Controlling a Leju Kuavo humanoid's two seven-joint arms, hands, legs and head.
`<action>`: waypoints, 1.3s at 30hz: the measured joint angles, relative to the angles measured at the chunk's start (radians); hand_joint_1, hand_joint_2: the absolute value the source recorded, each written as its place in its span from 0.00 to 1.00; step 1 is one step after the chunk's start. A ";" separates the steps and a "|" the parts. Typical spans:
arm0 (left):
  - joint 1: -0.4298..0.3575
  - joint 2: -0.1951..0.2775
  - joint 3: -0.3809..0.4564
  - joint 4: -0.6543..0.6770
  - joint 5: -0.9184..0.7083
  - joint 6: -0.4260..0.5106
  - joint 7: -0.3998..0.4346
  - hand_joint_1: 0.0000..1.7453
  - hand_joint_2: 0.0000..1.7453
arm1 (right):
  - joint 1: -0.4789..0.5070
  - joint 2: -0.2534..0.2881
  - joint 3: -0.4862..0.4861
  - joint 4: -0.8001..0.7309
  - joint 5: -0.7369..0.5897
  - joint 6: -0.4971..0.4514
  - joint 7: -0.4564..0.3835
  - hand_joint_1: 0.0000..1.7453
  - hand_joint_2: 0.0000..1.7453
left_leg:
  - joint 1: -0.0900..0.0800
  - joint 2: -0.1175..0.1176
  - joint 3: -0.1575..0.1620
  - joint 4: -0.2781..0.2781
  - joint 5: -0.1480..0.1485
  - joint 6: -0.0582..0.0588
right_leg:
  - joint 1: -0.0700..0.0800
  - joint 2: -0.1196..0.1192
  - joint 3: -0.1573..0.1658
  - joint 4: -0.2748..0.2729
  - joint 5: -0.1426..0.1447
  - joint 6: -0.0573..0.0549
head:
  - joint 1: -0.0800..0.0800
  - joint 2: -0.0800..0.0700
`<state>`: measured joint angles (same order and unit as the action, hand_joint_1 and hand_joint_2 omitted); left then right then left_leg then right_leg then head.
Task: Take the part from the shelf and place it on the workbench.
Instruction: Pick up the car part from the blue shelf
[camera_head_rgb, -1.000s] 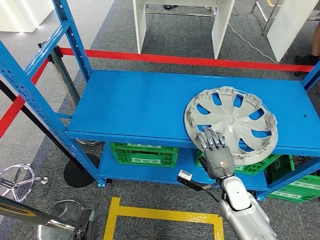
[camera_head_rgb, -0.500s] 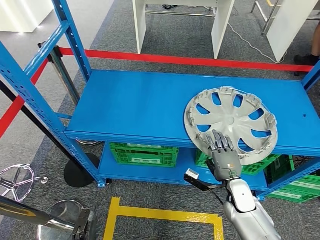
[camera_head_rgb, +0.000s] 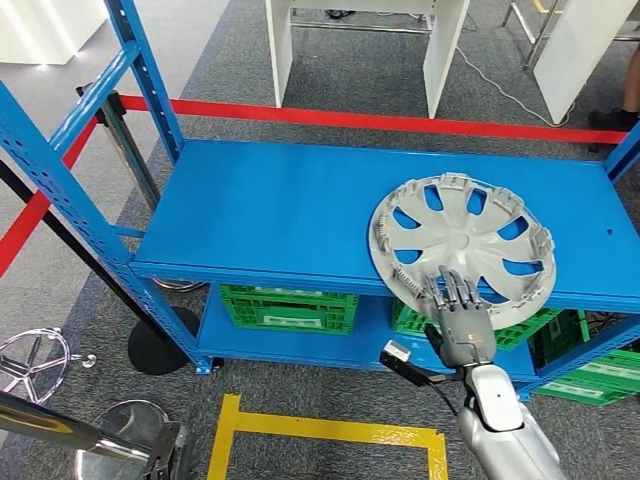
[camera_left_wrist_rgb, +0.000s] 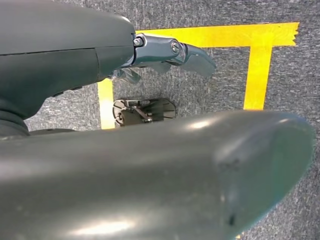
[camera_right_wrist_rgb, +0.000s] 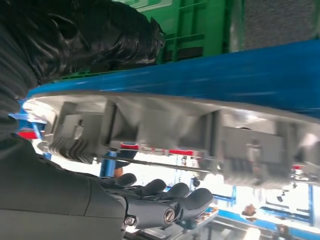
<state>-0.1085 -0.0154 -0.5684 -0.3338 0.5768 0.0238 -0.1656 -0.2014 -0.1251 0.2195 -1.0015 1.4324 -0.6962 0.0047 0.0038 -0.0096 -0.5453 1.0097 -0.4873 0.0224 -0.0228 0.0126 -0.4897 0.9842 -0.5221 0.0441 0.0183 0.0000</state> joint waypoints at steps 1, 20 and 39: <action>0.000 0.000 0.000 0.000 0.000 0.000 0.000 0.00 0.00 | 0.000 -0.002 -0.003 0.002 0.001 0.000 0.002 0.00 1.00 | 0.000 0.000 0.000 0.000 0.000 0.000 | 0.000 0.000 0.000 0.000 0.000 0.000 | 0.000 0.000; -0.001 0.002 0.000 -0.008 -0.013 -0.001 0.003 0.00 0.00 | -0.057 -0.005 -0.015 0.062 0.041 0.000 0.058 0.00 1.00 | 0.000 0.000 0.000 0.000 0.000 0.000 | 0.000 0.000 0.000 0.000 0.000 0.000 | 0.000 0.000; -0.003 0.003 -0.003 -0.025 -0.025 0.003 0.019 0.00 0.00 | -0.127 -0.001 -0.008 0.143 0.066 0.000 0.087 0.70 1.00 | 0.000 0.000 0.000 0.000 0.000 0.000 | 0.000 0.000 0.000 0.000 0.000 0.000 | 0.000 0.000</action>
<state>-0.1120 -0.0126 -0.5711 -0.3585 0.5523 0.0268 -0.1470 -0.3281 -0.1259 0.2112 -0.8587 1.4985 -0.6962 0.0920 0.0038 -0.0096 -0.5453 1.0097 -0.4871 0.0226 -0.0228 0.0124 -0.4893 0.9845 -0.5217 0.0443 0.0182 0.0000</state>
